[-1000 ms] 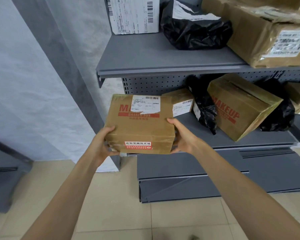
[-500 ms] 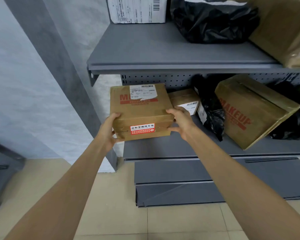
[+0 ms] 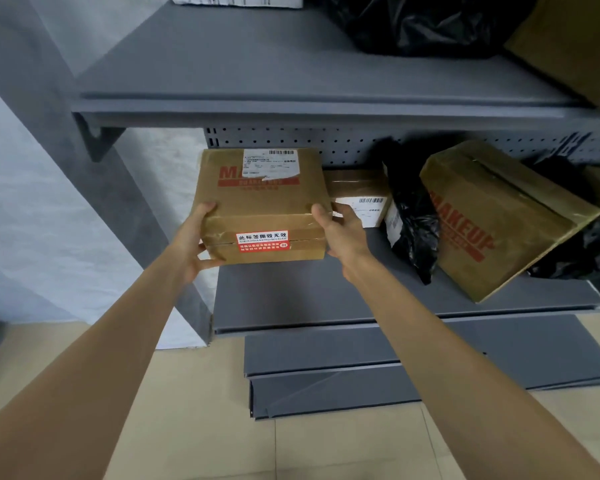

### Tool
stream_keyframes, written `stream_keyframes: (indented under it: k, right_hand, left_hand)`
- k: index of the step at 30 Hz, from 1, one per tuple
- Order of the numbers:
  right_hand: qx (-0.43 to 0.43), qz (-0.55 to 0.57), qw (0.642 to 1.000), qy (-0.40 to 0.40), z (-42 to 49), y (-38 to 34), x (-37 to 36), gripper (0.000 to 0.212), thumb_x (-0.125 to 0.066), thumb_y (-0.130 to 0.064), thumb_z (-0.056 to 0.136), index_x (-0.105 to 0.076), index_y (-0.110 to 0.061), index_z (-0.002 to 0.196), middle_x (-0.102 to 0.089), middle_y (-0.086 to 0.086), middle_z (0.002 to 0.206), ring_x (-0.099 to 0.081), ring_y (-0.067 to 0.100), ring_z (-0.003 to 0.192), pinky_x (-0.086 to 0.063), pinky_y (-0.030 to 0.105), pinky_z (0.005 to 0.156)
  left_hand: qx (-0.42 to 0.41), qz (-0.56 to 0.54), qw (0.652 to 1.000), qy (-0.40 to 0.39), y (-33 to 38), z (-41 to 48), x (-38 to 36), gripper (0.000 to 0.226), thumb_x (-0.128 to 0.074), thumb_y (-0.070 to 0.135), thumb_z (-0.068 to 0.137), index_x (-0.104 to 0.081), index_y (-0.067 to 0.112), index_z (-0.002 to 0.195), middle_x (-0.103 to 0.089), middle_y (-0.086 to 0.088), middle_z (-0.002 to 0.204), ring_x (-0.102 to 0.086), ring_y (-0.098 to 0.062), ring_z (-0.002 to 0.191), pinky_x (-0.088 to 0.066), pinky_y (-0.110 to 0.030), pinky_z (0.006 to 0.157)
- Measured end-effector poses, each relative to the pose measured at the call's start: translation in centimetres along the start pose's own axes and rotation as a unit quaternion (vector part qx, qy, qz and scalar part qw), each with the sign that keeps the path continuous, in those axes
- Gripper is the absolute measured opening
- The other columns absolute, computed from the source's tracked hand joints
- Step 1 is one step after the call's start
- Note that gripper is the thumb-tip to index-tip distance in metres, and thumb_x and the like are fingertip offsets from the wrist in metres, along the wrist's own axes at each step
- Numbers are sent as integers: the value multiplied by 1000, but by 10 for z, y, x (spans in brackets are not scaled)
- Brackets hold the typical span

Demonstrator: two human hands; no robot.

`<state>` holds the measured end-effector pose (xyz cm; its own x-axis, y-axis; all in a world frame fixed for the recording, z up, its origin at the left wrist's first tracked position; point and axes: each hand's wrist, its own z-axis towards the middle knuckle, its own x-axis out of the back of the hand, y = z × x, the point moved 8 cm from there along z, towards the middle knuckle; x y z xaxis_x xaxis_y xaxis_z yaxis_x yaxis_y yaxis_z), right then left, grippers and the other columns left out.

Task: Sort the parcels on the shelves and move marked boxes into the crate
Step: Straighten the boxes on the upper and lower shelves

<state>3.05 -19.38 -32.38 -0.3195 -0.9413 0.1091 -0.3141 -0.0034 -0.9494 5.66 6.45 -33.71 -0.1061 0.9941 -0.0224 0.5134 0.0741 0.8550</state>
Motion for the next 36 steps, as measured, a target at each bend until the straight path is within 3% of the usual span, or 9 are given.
stream_keyframes:
  k: [4, 8, 11, 15, 17, 22, 26, 32, 36]
  right_hand:
    - [12, -30, 999, 3, -4, 9, 21, 63, -61, -52, 87, -42, -23, 139, -53, -3, 132, -48, 11, 110, -35, 27, 91]
    - [-17, -33, 998, 52, 8, 19, 64, 65, -60, -44, 90, -36, -20, 145, -45, 1, 143, -45, 19, 127, -34, 29, 97]
    - [11, -67, 996, 62, 22, 12, 82, 51, -61, -27, 92, -45, -18, 139, -56, -1, 133, -50, 22, 125, -38, 28, 95]
    - [21, -106, 993, 37, 40, 6, 94, 51, -61, -18, 90, -45, -19, 138, -59, 2, 131, -54, 23, 121, -40, 28, 95]
    - [19, -117, 993, 13, 46, 7, 94, 55, -59, -17, 92, -39, -19, 143, -55, 2, 136, -50, 24, 125, -38, 31, 102]
    - [22, -128, 990, -54, 63, 13, 92, 56, -50, -12, 96, -30, -20, 148, -48, 2, 142, -44, 21, 129, -29, 23, 100]
    - [46, -167, 981, -87, 72, 12, 89, 60, -41, -3, 98, -19, -18, 152, -36, 6, 151, -35, 21, 135, -26, 23, 104]
    - [61, -142, 983, -99, 78, 10, 93, 61, -38, 3, 96, -21, -18, 151, -39, 6, 149, -38, 19, 134, -29, 25, 106]
    - [78, -117, 986, -93, 74, 4, 95, 60, -40, 7, 94, -26, -16, 148, -45, 7, 144, -42, 19, 131, -32, 22, 101]
  left_hand:
    - [-102, 73, 980, 155, 17, -9, 12, 64, -62, 53, 81, -47, 20, 134, -55, -3, 132, -54, -22, 116, -45, -41, 93]
    - [-379, 275, 838, 280, 64, -66, -24, 63, -61, 50, 84, -50, 12, 132, -51, -9, 135, -38, -29, 127, -33, -42, 106]
    - [-482, 402, 759, 171, 86, -79, -109, 49, -61, 46, 85, -60, 12, 120, -62, -8, 124, -48, -30, 119, -37, -42, 101]
    - [-421, 549, 722, 5, 83, -47, -202, 51, -64, 42, 84, -55, 20, 129, -59, -7, 128, -50, -29, 118, -39, -36, 95]
    - [-390, 598, 700, -25, 80, -26, -225, 53, -66, 37, 82, -52, 20, 131, -59, -7, 126, -50, -28, 118, -38, -37, 97]
    - [-357, 746, 562, -23, 84, 23, -254, 60, -75, 44, 70, -57, 23, 123, -55, -6, 127, -38, -29, 126, -26, -46, 110]
    - [-275, 765, 578, -67, 77, 51, -262, 85, -81, 49, 61, -47, 25, 134, -45, -9, 136, -32, -30, 128, -32, -43, 101]
    - [-291, 727, 617, -73, 82, 53, -265, 82, -83, 49, 58, -51, 27, 130, -51, -4, 131, -38, -28, 123, -30, -43, 100]
    - [-291, 747, 596, -55, 88, 46, -263, 81, -83, 50, 59, -51, 27, 130, -55, -3, 131, -43, -29, 125, -22, -49, 109]
